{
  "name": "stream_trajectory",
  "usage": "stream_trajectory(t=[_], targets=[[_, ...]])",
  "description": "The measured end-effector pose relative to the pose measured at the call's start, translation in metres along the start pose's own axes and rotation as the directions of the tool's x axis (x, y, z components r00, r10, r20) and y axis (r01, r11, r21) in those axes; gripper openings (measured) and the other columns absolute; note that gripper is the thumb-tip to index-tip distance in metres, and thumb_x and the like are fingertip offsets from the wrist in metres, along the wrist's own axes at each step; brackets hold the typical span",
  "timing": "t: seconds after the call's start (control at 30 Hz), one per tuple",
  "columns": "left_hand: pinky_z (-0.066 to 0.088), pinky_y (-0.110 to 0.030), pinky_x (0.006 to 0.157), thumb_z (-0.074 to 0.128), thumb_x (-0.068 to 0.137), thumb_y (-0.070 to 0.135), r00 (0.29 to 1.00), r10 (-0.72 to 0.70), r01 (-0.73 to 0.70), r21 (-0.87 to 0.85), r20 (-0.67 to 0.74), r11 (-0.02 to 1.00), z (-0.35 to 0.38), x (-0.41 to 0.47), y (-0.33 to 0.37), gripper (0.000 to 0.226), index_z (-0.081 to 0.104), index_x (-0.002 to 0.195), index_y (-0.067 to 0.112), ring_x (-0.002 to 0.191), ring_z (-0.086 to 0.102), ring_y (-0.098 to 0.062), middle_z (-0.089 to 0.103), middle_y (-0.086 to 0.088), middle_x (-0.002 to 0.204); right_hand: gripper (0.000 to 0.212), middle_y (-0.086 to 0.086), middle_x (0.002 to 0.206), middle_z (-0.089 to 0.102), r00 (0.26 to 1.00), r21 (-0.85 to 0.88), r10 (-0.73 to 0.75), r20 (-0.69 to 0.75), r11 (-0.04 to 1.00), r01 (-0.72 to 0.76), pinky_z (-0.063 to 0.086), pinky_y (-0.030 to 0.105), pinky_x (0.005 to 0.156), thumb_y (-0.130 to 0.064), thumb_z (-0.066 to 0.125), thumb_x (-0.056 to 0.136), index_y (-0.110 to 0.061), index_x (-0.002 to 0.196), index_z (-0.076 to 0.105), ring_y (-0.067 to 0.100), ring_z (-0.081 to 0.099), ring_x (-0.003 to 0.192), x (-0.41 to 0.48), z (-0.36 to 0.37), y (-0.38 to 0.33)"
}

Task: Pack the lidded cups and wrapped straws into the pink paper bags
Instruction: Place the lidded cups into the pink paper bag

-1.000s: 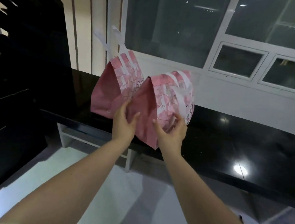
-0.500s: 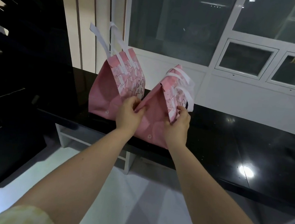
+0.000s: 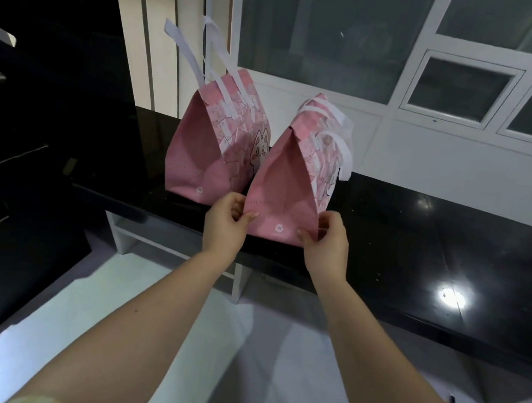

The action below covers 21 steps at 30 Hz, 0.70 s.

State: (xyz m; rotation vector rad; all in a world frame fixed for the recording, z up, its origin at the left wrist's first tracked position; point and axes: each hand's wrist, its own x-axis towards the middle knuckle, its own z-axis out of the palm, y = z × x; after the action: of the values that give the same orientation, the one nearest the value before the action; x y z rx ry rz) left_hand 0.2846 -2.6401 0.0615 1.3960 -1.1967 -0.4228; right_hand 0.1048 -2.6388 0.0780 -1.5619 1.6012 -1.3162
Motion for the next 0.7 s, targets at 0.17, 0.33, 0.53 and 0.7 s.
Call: stream_trajectory(t=[0.17,0.33,0.53,0.7], targets=[[0.042,-0.007,0.061,0.075,0.081,0.01,1.0,-0.012,0.014,0.114,-0.022,0.993,-0.009,0.0,-0.007,0.034,0.055,0.081,0.038,0.069,0.056,0.006,0.059,0.015,0.075,0.027,-0.01,0.097,0.059,0.998,-0.022,0.02,0.052,1.0,-0.019,0.042,0.016,0.065,-0.016,0.072,0.084,-0.031,0.091,0.051,0.002,0.057,0.085,0.003,0.007,0.003],[0.049,-0.026,0.068,0.072,0.083,0.011,0.989,-0.071,0.094,0.178,-0.129,0.979,-0.017,0.015,-0.001,0.023,0.059,0.088,0.03,0.074,0.059,-0.01,0.059,0.015,0.078,0.025,-0.007,0.095,0.059,0.995,-0.063,0.011,0.104,0.998,-0.005,0.042,0.017,0.06,-0.009,0.066,0.086,-0.023,0.099,0.051,0.003,0.057,0.08,0.018,0.03,-0.015],[0.051,-0.029,0.07,0.072,0.083,0.014,0.989,-0.099,0.117,0.171,-0.112,0.978,-0.026,0.013,0.0,0.022,0.058,0.091,0.028,0.079,0.061,-0.011,0.061,0.012,0.083,0.028,-0.004,0.101,0.059,0.995,-0.069,0.023,0.101,0.998,-0.016,0.043,0.017,0.06,-0.009,0.065,0.087,-0.021,0.108,0.051,0.007,0.059,0.083,0.017,0.037,-0.015],[0.048,-0.03,0.076,0.07,0.084,0.022,0.996,0.073,-0.085,0.292,0.054,0.953,-0.038,-0.008,0.007,0.022,0.063,0.105,0.022,0.092,0.059,-0.013,0.062,0.007,0.101,0.028,-0.015,0.093,0.059,0.996,-0.117,-0.024,0.091,0.993,0.035,0.042,0.016,0.058,-0.016,0.069,0.084,-0.028,0.103,0.053,0.001,0.057,0.079,-0.006,0.017,-0.014]])
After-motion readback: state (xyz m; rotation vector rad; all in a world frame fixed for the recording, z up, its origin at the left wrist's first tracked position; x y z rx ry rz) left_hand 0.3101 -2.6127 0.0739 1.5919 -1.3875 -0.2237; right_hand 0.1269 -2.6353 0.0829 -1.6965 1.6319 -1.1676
